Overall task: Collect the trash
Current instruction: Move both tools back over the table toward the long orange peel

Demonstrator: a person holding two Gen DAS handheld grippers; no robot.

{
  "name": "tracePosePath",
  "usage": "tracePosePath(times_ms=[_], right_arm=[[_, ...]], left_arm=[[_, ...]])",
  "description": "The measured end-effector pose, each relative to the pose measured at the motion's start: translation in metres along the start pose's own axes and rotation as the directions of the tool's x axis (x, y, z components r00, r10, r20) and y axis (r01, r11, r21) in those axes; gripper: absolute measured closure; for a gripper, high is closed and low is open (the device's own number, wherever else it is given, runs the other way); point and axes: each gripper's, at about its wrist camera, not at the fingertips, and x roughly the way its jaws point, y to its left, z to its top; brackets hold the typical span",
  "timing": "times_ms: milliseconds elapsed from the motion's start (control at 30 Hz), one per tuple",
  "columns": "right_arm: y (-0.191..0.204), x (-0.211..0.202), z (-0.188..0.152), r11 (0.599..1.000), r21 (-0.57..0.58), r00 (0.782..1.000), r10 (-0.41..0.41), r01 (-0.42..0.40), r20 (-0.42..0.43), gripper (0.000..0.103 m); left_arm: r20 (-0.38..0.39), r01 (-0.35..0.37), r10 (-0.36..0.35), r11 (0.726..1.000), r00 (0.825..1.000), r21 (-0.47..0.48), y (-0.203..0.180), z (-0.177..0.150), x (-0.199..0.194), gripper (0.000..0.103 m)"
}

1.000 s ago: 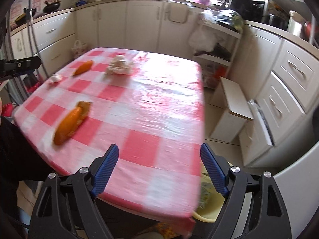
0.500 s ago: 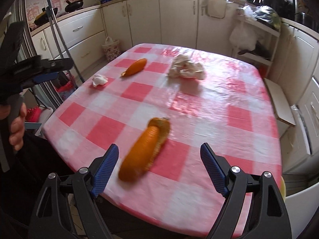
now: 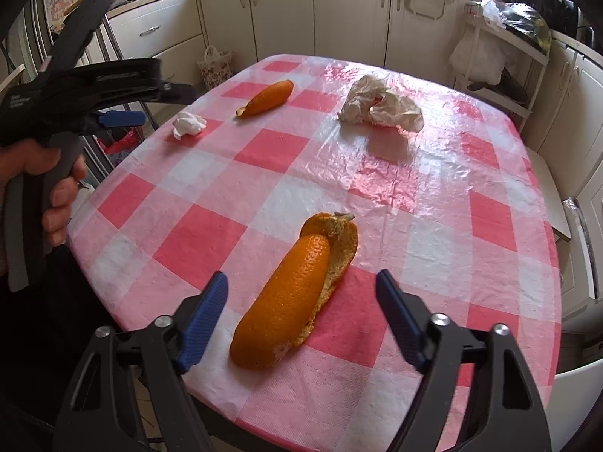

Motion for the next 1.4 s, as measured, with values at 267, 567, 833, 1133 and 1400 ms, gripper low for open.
tracePosePath(times_ms=[267,567,833,1133,1400], right_arm=[[-0.006,0.005,-0.003,1.000,0.000,1.000,-0.011,0.011,-0.025,0.060],[-0.021,-0.006,-0.011,0.999,0.003,0.998,-0.054,0.054,-0.022,0.076],[-0.044,-0.017,-0.019,0.994,0.044,0.995,-0.097,0.098,-0.017,0.076],[-0.051,-0.019,-0.021,0.992,0.068,0.995,-0.103,0.103,-0.012,0.067],[-0.047,-0.016,-0.015,0.993,0.072,0.996,-0.089,0.089,0.000,0.048]], left_arm=[[-0.060,-0.022,0.024,0.999,0.998,0.047,-0.011,-0.001,0.036,0.022],[-0.115,0.141,-0.127,0.983,0.985,0.119,-0.033,-0.018,0.034,0.085],[-0.153,0.256,-0.225,0.940,0.962,0.226,-0.068,-0.055,0.010,0.092],[-0.089,0.236,-0.224,0.960,0.970,0.149,-0.035,-0.048,-0.012,0.061],[-0.008,0.074,-0.074,0.993,0.997,0.097,-0.008,-0.017,0.004,0.037]])
